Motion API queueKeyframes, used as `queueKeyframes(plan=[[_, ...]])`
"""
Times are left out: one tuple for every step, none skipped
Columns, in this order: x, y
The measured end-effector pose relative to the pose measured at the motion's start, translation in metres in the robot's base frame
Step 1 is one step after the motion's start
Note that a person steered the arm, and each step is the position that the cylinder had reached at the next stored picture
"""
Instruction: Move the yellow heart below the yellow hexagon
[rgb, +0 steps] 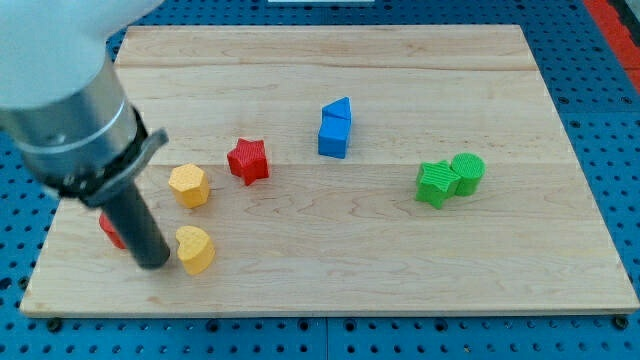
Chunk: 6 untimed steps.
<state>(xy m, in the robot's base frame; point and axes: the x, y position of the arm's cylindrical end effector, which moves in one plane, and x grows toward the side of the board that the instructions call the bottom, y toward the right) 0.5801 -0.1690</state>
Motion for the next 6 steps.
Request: queueKeyframes(plan=[[0.011,0.033],[0.000,0.084],[0.038,0.066],[0.029,-0.041],[-0.033,-0.134],[-0.078,-0.110]])
